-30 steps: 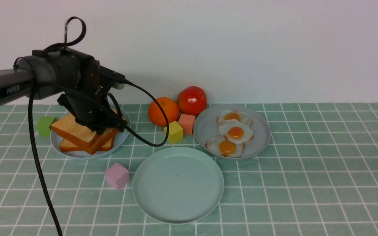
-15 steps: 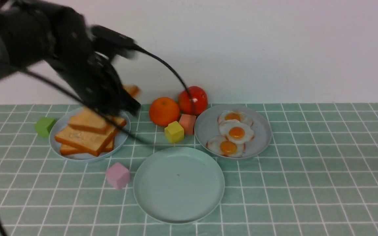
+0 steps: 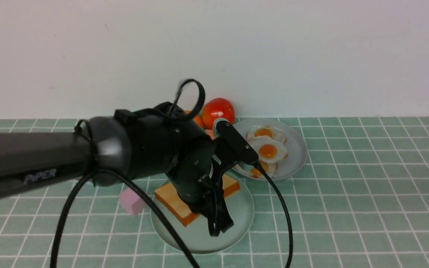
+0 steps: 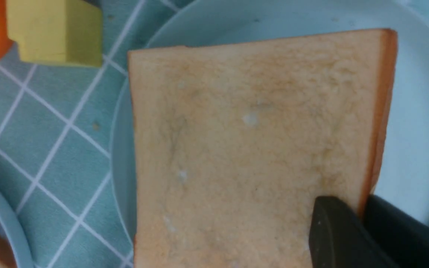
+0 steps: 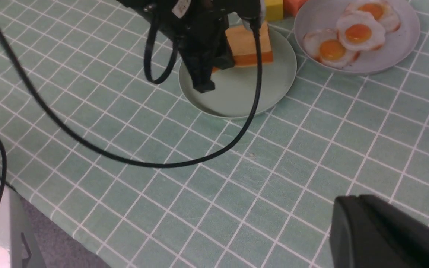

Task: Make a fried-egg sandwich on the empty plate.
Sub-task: Use the left arm to put a slice of bread into the empty plate in the middle

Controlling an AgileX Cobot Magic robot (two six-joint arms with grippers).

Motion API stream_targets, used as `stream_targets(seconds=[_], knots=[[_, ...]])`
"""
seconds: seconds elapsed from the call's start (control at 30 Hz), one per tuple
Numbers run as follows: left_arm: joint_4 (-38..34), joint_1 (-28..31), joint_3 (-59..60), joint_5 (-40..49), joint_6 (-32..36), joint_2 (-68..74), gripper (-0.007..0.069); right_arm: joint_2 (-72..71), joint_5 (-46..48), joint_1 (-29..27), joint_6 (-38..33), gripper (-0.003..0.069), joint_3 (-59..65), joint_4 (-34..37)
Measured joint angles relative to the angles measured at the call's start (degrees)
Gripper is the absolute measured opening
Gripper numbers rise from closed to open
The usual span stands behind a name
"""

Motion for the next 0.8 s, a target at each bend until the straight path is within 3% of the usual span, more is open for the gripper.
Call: stream_targets(seconds=[0.17,0.6,0.77,0.8], knots=[[0.2,0.0,0.0,-0.9,-0.8,0.3,0.0066,0.0,0.9,0.0,0.0,0.0032,0.0,0.0],[-2.3,-0.2,0.0,2.8,-1.3,-0.7,0.0384,0.6,0.8,0.0,0.0,0.0069,0.0,0.2],[-3.7,-2.6,0.0,7.5,-2.3,-6.9,0.0402,4.8,-0.6,0.0,2.2,0.0107,0.0,0.2],[-4.0,-4.3,0.0,8.3,-5.4,-11.3,0.0367,8.0,-1.8,0.0,3.3,0.0131,0.0,0.2]])
